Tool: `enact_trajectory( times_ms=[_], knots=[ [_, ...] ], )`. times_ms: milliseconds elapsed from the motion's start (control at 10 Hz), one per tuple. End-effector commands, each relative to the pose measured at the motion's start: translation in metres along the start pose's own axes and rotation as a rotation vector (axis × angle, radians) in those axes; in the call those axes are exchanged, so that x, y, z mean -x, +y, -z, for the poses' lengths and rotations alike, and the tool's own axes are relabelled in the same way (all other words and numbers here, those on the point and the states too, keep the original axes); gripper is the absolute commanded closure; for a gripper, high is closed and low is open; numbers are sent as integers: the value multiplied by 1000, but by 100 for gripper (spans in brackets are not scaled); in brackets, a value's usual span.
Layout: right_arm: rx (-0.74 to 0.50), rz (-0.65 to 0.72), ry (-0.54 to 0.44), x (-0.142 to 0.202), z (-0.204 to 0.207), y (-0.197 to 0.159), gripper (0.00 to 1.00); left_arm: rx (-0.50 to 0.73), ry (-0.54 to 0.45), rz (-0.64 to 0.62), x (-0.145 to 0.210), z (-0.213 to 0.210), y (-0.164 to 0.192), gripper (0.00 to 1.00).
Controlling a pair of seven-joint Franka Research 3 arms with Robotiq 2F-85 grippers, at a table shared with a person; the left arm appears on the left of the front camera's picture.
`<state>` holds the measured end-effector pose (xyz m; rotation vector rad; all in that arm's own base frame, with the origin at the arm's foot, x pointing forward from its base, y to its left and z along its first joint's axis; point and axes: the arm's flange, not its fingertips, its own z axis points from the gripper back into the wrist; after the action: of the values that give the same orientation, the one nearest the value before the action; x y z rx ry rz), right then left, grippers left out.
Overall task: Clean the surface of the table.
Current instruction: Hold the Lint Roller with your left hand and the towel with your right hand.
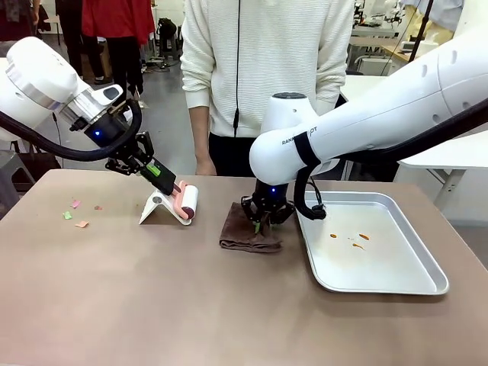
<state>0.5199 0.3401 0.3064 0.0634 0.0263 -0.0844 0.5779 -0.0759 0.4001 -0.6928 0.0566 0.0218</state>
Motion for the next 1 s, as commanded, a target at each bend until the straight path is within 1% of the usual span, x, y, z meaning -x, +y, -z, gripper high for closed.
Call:
enact_trajectory(
  times_ms=[0, 100, 400, 500, 700, 900],
  knots=[
    [7, 20, 8, -3, 14, -6, 100, -5, -4, 23, 1, -5, 4, 100],
    [4, 43, 13, -3, 15, -7, 100, -3, -3, 22, 0, -5, 5, 100],
    [-13, 42, 22, -4, 14, -9, 100, 20, -18, 34, 3, -7, 5, 100],
    [-47, 45, 26, -4, 11, -13, 100, 48, -16, 52, 4, -9, 4, 100],
    [-163, 69, 26, -3, 2, -32, 100, 139, -5, 107, 10, -18, 4, 100],
    [-222, 111, 18, -3, -7, -52, 100, 205, 1, 135, 14, -24, 6, 100]
  ],
)
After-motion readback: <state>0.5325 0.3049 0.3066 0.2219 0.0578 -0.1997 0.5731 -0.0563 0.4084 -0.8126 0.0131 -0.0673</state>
